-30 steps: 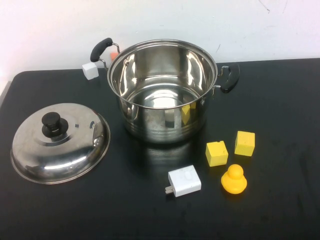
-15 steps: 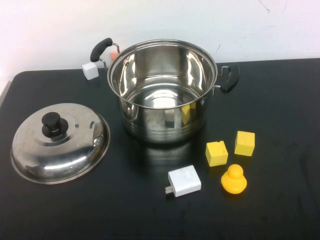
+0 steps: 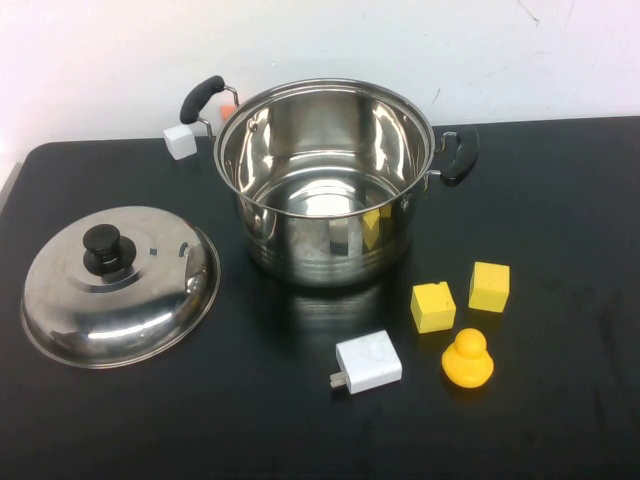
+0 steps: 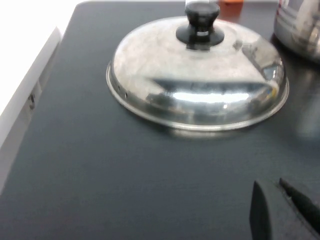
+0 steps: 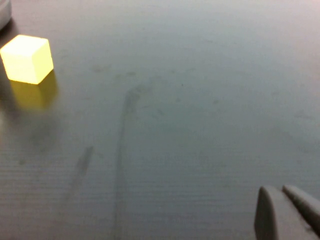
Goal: Cover the pot
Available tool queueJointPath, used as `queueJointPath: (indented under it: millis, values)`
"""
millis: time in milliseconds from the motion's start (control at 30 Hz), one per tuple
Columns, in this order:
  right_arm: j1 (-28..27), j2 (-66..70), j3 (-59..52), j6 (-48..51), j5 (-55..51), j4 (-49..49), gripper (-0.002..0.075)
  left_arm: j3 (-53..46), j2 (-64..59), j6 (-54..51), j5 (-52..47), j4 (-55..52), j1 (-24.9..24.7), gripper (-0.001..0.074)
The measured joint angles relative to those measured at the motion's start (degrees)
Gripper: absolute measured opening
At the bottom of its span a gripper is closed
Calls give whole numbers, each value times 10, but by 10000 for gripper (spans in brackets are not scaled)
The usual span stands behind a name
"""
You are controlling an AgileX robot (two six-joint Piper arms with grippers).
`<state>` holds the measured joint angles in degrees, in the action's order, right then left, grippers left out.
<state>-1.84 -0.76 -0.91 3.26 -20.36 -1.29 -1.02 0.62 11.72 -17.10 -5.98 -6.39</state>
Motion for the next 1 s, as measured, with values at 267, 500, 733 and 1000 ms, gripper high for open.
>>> queueJointPath:
  millis: [267, 500, 733, 1000]
  values:
    - [0, 0, 0, 0, 0, 0, -2, -1, 0, -1, 178, -27, 0, -1]
    - [0, 0, 0, 0, 0, 0, -2, -1, 0, -6, 427, -39, 0, -1]
    - [0, 0, 0, 0, 0, 0, -2, -1, 2, 13, 541, -29, 0, -1]
    - [0, 0, 0, 0, 0, 0, -2, 81, -6, 6, 300, 130, 0, -1]
